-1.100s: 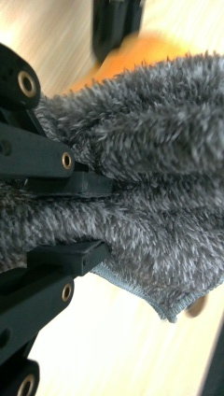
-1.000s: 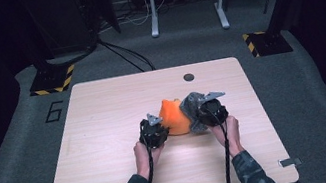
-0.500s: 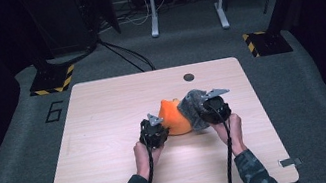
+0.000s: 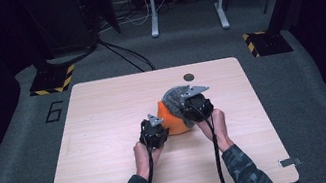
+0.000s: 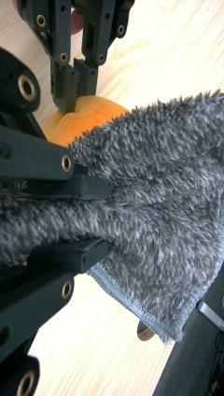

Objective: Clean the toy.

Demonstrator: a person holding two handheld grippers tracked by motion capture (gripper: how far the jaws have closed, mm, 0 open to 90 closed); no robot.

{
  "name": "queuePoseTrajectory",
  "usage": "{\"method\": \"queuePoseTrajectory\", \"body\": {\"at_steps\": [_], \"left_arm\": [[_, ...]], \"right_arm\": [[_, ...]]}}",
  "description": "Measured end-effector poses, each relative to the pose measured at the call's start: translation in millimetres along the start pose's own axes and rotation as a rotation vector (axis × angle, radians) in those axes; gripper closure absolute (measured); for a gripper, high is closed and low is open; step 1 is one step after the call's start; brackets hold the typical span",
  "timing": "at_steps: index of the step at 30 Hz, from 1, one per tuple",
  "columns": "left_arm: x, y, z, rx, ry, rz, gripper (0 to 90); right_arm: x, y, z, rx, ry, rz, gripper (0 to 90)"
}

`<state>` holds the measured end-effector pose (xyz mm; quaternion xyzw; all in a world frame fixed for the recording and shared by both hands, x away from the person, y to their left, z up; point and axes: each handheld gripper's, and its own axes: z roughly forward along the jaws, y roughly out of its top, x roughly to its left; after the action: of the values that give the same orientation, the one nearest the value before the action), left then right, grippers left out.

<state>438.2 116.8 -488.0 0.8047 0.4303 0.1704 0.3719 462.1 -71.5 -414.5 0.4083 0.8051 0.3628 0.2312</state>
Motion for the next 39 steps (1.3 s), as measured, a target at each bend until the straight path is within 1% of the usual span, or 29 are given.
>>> {"method": "queuePoseTrajectory", "body": {"at_steps": [2, 3, 4, 5, 6, 7, 8, 9, 11, 12, 15, 16, 17, 19, 21, 22, 25, 28, 29, 30, 33, 34, 35, 36, 37, 38, 39], "left_arm": [[0.0, -0.1, 0.0, 0.000, 0.000, -0.001, 80.6], [0.2, 0.0, -0.1, 0.000, 0.000, 0.001, 80.6], [-0.5, -0.2, 0.2, -0.004, -0.003, -0.011, 80.6], [-0.7, -0.2, 0.2, -0.004, -0.004, -0.010, 80.6], [-0.8, -0.1, 0.1, -0.003, -0.003, -0.006, 80.6], [-1.8, -0.2, 0.4, -0.010, -0.002, -0.015, 80.6], [-1.8, -0.2, 0.4, -0.009, -0.001, -0.014, 80.6], [-1.2, -0.2, 0.3, -0.007, -0.002, -0.010, 80.6], [-0.7, -0.3, 0.2, -0.005, -0.002, -0.007, 80.6], [-0.6, -0.3, 0.1, -0.003, -0.004, -0.005, 80.6], [-1.2, -0.3, 0.7, -0.004, -0.004, -0.010, 80.6], [-1.1, -0.2, 0.8, -0.008, -0.002, -0.009, 80.6], [-1.2, -0.2, 1.2, -0.013, -0.002, -0.012, 80.6], [-0.1, -0.1, 0.4, -0.001, -0.007, 0.002, 80.7], [-0.5, -0.5, 1.1, -0.010, -0.014, -0.013, 80.7], [0.0, -0.5, 1.0, -0.010, -0.013, -0.010, 80.7], [-0.1, -0.7, 1.5, -0.013, -0.017, -0.016, 80.7], [0.1, -0.7, 1.7, -0.013, -0.018, -0.014, 80.7], [-0.3, -0.7, 1.9, -0.016, -0.015, -0.021, 80.7], [-0.2, -0.7, 1.9, -0.016, -0.016, -0.021, 80.7], [-0.1, -0.7, 2.1, -0.017, -0.016, -0.022, 80.7], [0.0, -0.8, 2.1, -0.017, -0.016, -0.024, 80.7], [0.0, -0.7, 2.1, -0.017, -0.014, -0.023, 80.7], [0.0, -0.7, 2.2, -0.017, -0.014, -0.022, 80.7], [-0.1, -0.7, 2.2, -0.018, -0.014, -0.023, 80.7], [-0.1, -0.7, 2.3, -0.018, -0.014, -0.022, 80.7], [0.1, -0.7, 2.2, -0.018, -0.014, -0.023, 80.7]], "right_arm": [[-2.8, -0.3, -3.2, -0.011, 0.015, -0.011, 74.1], [-2.4, -0.2, -4.4, -0.016, 0.016, -0.001, 74.3], [-2.9, 0.4, -6.1, -0.024, 0.024, -0.002, 74.3], [-2.9, 1.1, -6.9, -0.037, 0.034, -0.001, 74.4], [-2.0, 1.9, -7.7, -0.044, 0.037, -0.004, 74.4], [-0.9, 2.5, -7.8, -0.044, 0.039, -0.006, 74.4], [-0.1, 3.4, -6.6, -0.047, 0.047, -0.018, 74.3], [1.9, 4.0, -5.6, -0.050, 0.055, -0.014, 74.3], [4.0, 4.9, -4.0, -0.052, 0.064, -0.030, 74.2], [5.7, 5.6, -3.0, -0.062, 0.064, -0.023, 74.2], [7.5, 6.3, 1.0, -0.046, 0.071, -0.037, 74.2], [6.9, 6.0, 2.1, -0.038, 0.070, -0.050, 74.2], [8.0, 6.1, 2.5, -0.031, 0.063, -0.031, 74.3], [7.3, 5.7, 2.8, -0.014, 0.048, -0.044, 74.4], [5.3, 4.1, 2.4, -0.001, 0.031, -0.058, 74.5], [3.9, 2.7, 1.5, 0.007, 0.029, -0.052, 74.6], [-3.3, -3.4, 0.1, 0.013, 0.012, -0.037, 74.6], [-10.6, -11.7, -1.4, 0.027, 0.003, -0.001, 74.6], [-13.7, -14.5, -1.3, 0.026, 0.001, 0.003, 74.5], [-15.5, -17.1, -1.8, 0.034, -0.007, 0.024, 74.6], [-23.4, -25.2, -1.0, 0.050, -0.018, 0.044, 74.6], [-24.7, -27.9, -0.3, 0.056, -0.024, 0.062, 74.6], [-27.5, -30.8, 0.3, 0.063, -0.026, 0.057, 74.5], [-29.1, -33.5, 1.3, 0.067, -0.030, 0.072, 74.5], [-31.5, -36.0, 2.3, 0.074, -0.030, 0.070, 74.5], [-32.8, -38.3, 3.9, 0.081, -0.037, 0.078, 74.5], [-34.7, -40.4, 4.8, 0.093, -0.031, 0.083, 74.4]]}}
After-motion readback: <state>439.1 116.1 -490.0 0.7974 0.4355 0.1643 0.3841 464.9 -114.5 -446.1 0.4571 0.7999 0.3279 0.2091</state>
